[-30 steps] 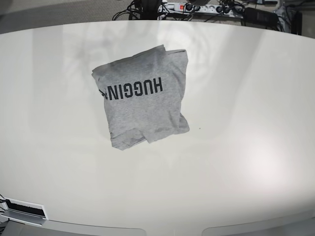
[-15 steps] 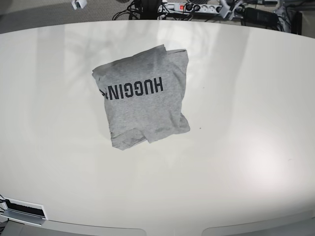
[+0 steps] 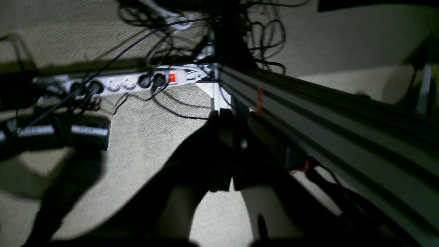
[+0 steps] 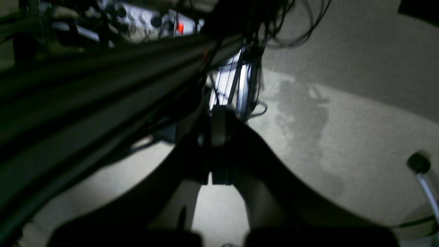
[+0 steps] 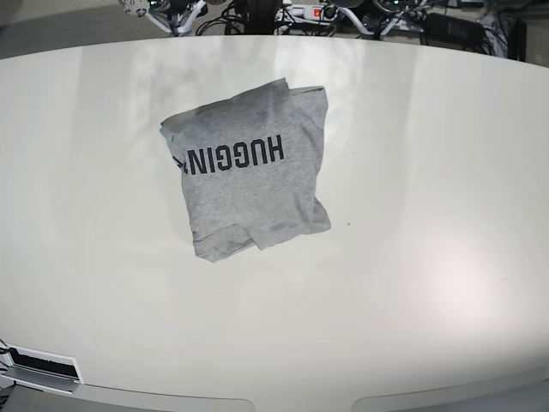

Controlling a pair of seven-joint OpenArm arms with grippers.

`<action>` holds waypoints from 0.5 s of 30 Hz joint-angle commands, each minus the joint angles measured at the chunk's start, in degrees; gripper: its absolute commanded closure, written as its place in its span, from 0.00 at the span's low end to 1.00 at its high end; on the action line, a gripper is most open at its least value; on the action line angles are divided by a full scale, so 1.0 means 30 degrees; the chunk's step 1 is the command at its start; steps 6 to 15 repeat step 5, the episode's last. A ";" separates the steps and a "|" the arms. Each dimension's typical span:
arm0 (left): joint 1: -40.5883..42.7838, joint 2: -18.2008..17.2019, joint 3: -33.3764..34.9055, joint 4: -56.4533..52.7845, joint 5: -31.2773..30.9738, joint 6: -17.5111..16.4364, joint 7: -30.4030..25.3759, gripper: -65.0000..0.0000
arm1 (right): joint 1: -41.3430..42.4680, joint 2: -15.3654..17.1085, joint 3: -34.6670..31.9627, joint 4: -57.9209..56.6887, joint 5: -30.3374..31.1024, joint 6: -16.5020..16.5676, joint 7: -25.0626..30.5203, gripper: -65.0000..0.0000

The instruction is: Layout the t-shirt on the table in an organized manner, then fold the t-shirt properly

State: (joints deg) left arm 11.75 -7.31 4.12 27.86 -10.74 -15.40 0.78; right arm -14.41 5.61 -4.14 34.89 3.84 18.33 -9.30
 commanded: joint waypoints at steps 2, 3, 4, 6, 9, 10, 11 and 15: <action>0.0036 0.0007 0.0612 0.0087 -0.0182 0.0219 -0.0342 1.00 | 0.0022 0.0029 -0.0015 0.0131 0.0138 0.0095 0.0291 1.00; 0.0044 0.0015 0.0816 0.0087 -0.0182 0.0452 -0.0430 1.00 | 0.0058 0.0029 -0.0015 0.0131 0.0117 0.0073 0.0517 1.00; 0.0044 0.0029 0.0911 0.0087 -0.0182 0.0641 -0.0488 1.00 | 0.0102 0.0044 -0.0015 0.0131 0.0124 -0.0022 0.0801 1.00; 0.0051 0.0058 0.0896 0.0087 -0.0182 0.0867 -0.0568 1.00 | 0.0109 0.0044 -0.0015 0.0131 0.0117 -0.0146 0.0896 1.00; 0.0051 0.0058 0.0896 0.0087 -0.0182 0.0867 -0.0568 1.00 | 0.0109 0.0044 -0.0015 0.0131 0.0117 -0.0146 0.0896 1.00; 0.0051 0.0058 0.0896 0.0087 -0.0182 0.0867 -0.0568 1.00 | 0.0109 0.0044 -0.0015 0.0131 0.0117 -0.0146 0.0896 1.00; 0.0051 0.0058 0.0896 0.0087 -0.0182 0.0867 -0.0568 1.00 | 0.0109 0.0044 -0.0015 0.0131 0.0117 -0.0146 0.0896 1.00; 0.0051 0.0058 0.0896 0.0087 -0.0182 0.0867 -0.0568 1.00 | 0.0109 0.0044 -0.0015 0.0131 0.0117 -0.0146 0.0896 1.00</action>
